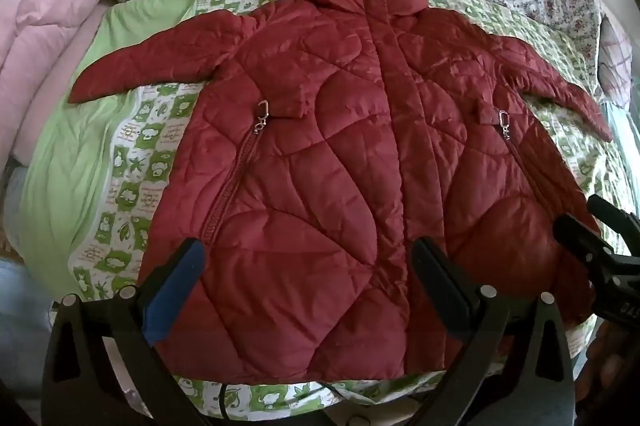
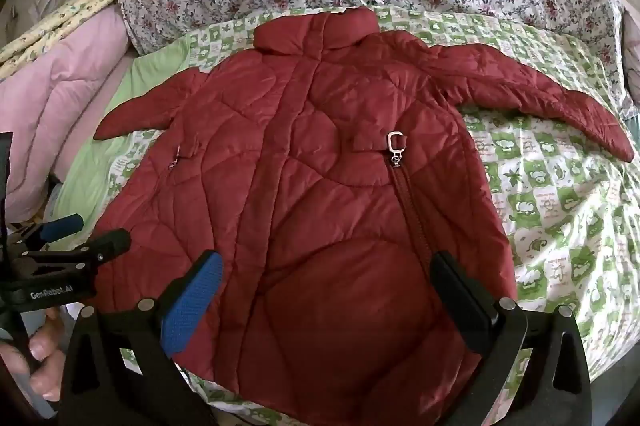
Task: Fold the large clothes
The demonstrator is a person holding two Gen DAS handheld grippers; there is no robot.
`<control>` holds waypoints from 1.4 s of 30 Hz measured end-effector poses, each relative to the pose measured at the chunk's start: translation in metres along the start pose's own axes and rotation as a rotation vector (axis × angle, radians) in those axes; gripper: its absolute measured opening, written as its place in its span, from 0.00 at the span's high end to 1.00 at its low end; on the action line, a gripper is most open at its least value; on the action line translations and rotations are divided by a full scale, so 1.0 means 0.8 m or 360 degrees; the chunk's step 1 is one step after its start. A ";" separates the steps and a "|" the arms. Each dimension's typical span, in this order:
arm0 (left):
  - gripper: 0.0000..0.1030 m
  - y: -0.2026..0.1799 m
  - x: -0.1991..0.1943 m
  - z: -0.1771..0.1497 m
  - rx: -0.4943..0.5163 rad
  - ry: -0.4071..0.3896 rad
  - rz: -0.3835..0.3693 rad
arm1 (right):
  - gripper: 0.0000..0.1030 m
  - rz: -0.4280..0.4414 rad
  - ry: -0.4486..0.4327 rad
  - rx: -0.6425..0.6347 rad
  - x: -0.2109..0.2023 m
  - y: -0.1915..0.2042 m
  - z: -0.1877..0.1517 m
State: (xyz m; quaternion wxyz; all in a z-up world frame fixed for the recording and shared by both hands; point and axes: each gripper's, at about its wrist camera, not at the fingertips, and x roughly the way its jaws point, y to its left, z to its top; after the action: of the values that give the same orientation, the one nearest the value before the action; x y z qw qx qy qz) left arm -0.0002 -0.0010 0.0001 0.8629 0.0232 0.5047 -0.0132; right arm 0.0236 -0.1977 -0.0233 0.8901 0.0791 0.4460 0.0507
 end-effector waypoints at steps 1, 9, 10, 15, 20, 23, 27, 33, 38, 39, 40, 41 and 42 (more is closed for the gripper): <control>0.00 0.000 0.000 0.000 0.0000 -0.0001 0.0002 | 0.00 0.0000 -0.0001 -0.0001 0.000 0.000 0.000; 0.00 0.001 0.001 0.001 -0.0002 -0.0002 -0.0009 | 0.00 0.0005 -0.0004 0.0001 0.001 -0.001 0.000; 0.00 0.001 0.002 0.001 -0.0003 -0.0001 -0.0012 | 0.00 0.0006 -0.0006 0.0001 0.001 -0.001 0.000; 0.00 -0.002 0.000 0.004 -0.0005 -0.0011 -0.0016 | 0.00 0.0008 -0.0008 0.0004 0.001 -0.001 -0.001; 0.00 -0.002 0.000 0.003 -0.0002 -0.0013 -0.0015 | 0.00 0.0007 -0.0010 0.0006 0.000 -0.001 0.000; 0.00 -0.002 0.000 0.003 -0.0003 -0.0013 -0.0014 | 0.00 0.0009 -0.0011 0.0006 0.000 -0.001 0.000; 0.00 -0.001 0.001 0.004 0.0001 -0.0002 -0.0012 | 0.00 0.0009 -0.0011 0.0007 0.000 -0.001 0.000; 0.00 0.000 0.001 0.003 0.0001 -0.0005 -0.0011 | 0.00 0.0010 -0.0010 0.0008 0.001 -0.001 0.000; 0.00 -0.001 0.002 0.004 0.0005 -0.0003 -0.0014 | 0.00 0.0012 -0.0008 0.0011 0.002 0.000 0.000; 0.00 -0.001 0.002 0.004 0.0005 -0.0002 -0.0015 | 0.00 0.0013 -0.0007 0.0012 0.003 -0.001 0.000; 0.00 -0.001 0.003 0.004 0.0004 -0.0001 -0.0017 | 0.00 0.0014 -0.0006 0.0014 0.003 -0.001 0.000; 0.00 -0.002 0.004 0.003 0.0002 -0.0011 -0.0019 | 0.00 0.0014 -0.0006 0.0015 0.004 -0.001 0.000; 0.00 -0.003 0.006 0.003 0.0001 -0.0013 -0.0022 | 0.00 0.0015 -0.0004 0.0019 0.005 -0.002 0.001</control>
State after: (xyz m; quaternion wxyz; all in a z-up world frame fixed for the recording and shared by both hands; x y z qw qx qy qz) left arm 0.0044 -0.0037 -0.0030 0.8649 0.0199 0.5012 -0.0194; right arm 0.0262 -0.1987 -0.0263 0.8899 0.0864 0.4449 0.0522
